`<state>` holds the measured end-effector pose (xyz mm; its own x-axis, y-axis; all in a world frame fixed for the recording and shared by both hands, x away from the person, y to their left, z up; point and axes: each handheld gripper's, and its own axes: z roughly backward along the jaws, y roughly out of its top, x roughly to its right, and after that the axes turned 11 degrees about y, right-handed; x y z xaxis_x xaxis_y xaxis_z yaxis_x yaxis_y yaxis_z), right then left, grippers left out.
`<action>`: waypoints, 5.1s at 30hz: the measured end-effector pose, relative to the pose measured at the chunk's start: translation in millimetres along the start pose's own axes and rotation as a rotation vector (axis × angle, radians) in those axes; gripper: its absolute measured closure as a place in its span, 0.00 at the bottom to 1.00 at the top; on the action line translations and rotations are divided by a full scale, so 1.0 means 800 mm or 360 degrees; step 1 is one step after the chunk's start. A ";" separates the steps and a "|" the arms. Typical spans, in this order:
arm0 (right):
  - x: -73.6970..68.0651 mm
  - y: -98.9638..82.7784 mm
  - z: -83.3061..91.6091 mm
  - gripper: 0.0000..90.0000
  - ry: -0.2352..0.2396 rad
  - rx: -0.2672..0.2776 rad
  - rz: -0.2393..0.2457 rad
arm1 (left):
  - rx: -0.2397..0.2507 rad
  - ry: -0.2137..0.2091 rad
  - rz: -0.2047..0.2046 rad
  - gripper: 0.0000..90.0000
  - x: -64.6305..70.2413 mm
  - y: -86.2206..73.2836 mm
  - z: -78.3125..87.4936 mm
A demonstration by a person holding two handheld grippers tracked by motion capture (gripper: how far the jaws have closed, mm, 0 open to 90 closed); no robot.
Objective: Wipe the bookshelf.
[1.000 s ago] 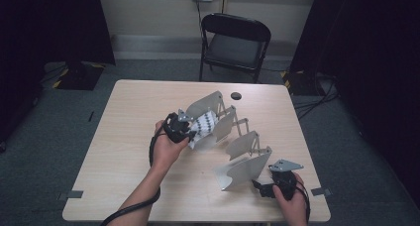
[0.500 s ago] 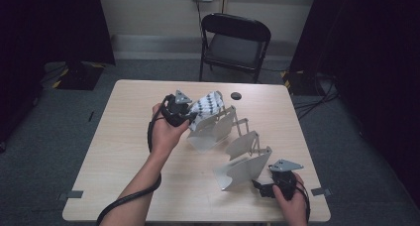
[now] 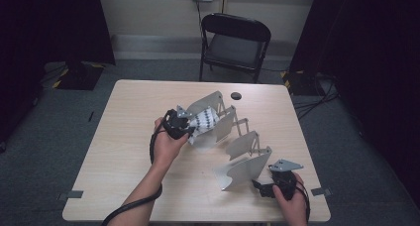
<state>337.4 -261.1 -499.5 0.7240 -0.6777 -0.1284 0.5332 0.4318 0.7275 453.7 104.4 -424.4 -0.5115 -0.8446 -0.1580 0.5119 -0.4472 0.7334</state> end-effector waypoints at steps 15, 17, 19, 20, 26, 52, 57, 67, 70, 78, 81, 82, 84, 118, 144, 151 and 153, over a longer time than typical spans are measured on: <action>0.000 0.000 0.000 0.11 0.0000 -0.0001 -0.0001 | -0.0140 -0.0023 0.0067 0.83 0.001 -0.056 -0.032; 0.000 0.000 0.000 0.11 0.0000 -0.0001 0.0000 | -0.0145 -0.0022 0.0050 0.83 0.002 -0.056 -0.030; 0.000 0.000 0.000 0.11 0.0000 0.0000 0.0000 | -0.0143 -0.0035 0.0076 0.83 0.003 -0.052 -0.026; 0.000 0.000 0.000 0.11 0.0000 0.0000 -0.0001 | -0.0137 -0.0040 0.0071 0.83 0.004 -0.048 -0.022; 0.000 0.000 0.000 0.11 0.0000 0.0000 0.0001 | 0.0041 -0.0058 0.0004 0.83 0.011 0.008 0.014; 0.000 0.000 0.000 0.11 0.0000 0.0000 0.0001 | -0.0065 0.0029 0.0036 0.83 0.009 -0.020 -0.021; 0.000 0.000 0.000 0.11 0.0000 0.0000 0.0000 | -0.0122 0.0016 0.0067 0.83 0.012 -0.042 -0.031; 0.000 0.000 0.000 0.11 0.0000 0.0000 0.0001 | -0.0126 0.0010 0.0072 0.83 0.014 -0.057 -0.030; 0.000 0.000 0.000 0.11 0.0000 0.0000 0.0001 | -0.0118 0.0006 0.0081 0.83 0.013 -0.062 -0.025; 0.000 0.000 0.000 0.11 0.0000 -0.0001 0.0000 | -0.0112 -0.0002 0.0079 0.83 0.007 -0.079 -0.009; 0.000 0.000 0.000 0.11 -0.0001 0.0000 0.0001 | -0.0115 0.0003 0.0105 0.83 0.000 -0.088 -0.002; 0.000 0.000 0.000 0.11 0.0000 0.0000 0.0000 | -0.0110 0.0009 0.0105 0.82 -0.004 -0.091 0.001; 0.000 0.000 0.000 0.11 -0.0003 0.0000 -0.0002 | -0.0107 0.0022 0.0123 0.82 -0.009 -0.098 0.005; -0.001 0.000 0.000 0.11 -0.0006 0.0002 -0.0005 | -0.0141 0.0194 0.0075 0.73 -0.070 -0.098 -0.018; -0.001 0.000 0.000 0.11 -0.0004 0.0001 -0.0002 | -0.0035 -0.0078 -0.0178 0.83 -0.004 -0.070 -0.036; -0.001 0.000 0.000 0.11 -0.0003 0.0001 -0.0002 | -0.0033 -0.0124 -0.0242 0.83 0.013 -0.070 -0.029; -0.001 0.000 0.000 0.11 -0.0004 0.0001 -0.0001 | -0.0017 -0.0152 -0.0220 0.83 0.016 -0.072 -0.028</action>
<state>336.6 -260.7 -499.5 0.7225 -0.6795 -0.1276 0.5337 0.4309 0.7276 433.1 112.8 -483.3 -0.6408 -0.7430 -0.1929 0.4391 -0.5609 0.7019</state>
